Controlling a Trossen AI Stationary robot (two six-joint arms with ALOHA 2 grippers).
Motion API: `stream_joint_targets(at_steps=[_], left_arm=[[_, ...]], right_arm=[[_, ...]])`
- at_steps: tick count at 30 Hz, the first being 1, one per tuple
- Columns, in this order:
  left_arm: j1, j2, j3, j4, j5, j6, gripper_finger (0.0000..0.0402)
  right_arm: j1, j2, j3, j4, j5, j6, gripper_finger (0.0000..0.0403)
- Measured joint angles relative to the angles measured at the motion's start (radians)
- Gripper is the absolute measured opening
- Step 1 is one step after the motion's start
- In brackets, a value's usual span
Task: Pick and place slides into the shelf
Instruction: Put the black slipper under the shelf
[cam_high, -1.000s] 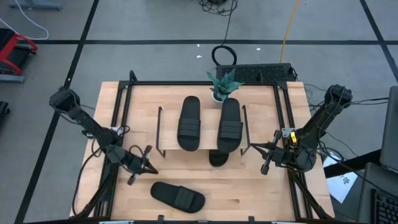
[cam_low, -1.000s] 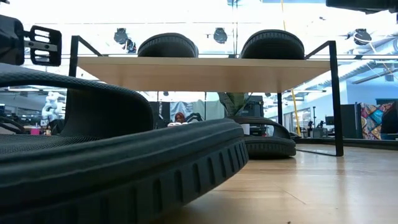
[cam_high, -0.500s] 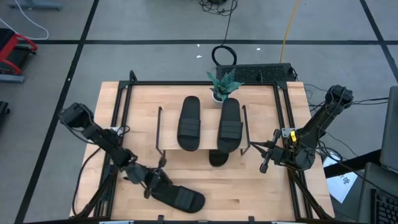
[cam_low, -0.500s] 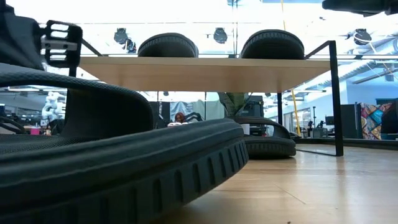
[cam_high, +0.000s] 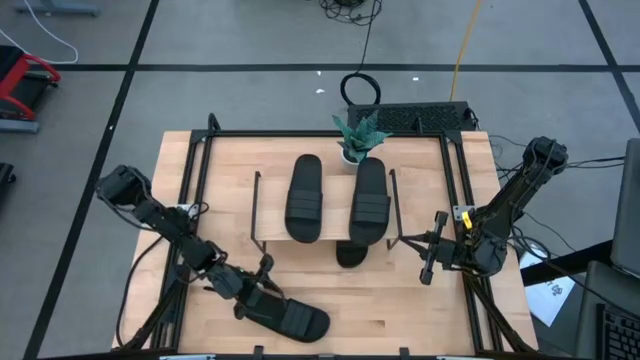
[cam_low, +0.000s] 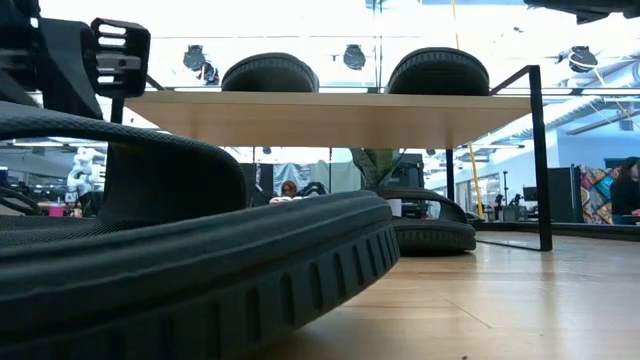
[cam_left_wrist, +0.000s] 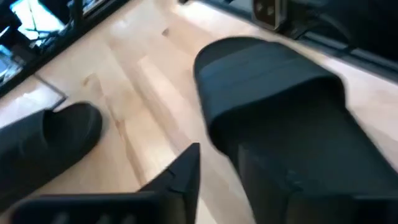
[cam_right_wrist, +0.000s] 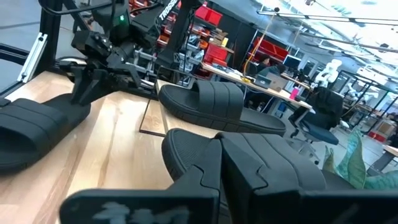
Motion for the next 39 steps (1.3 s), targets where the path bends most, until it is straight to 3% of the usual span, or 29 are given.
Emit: stream_joint_targets(at_steps=[6,11,18,29,33,39], left_arm=[[0.004,0.001,0.0,0.011,0.007,0.133,0.0203],[0.013,0.063,0.003,0.096,0.014,0.23,0.0244],[0.034,0.175,0.064,0.18,0.02,0.304,0.0255],[0.086,0.276,0.137,0.176,0.097,0.281,0.0255],[0.096,0.276,0.137,0.174,0.111,0.286,0.0226],[0.101,0.276,0.137,0.179,0.116,0.308,0.0087]], right_arm=[[0.0,0.0,0.0,0.006,0.0,0.0,0.0],[0.0,0.0,0.0,0.006,0.0,0.014,0.0],[0.0,0.0,0.0,0.006,-0.001,0.023,0.0],[0.0,0.0,0.0,0.005,-0.001,0.021,0.0],[0.0,0.0,0.0,0.005,-0.001,0.019,0.0],[0.0,0.0,0.0,0.005,-0.001,0.019,0.0]])
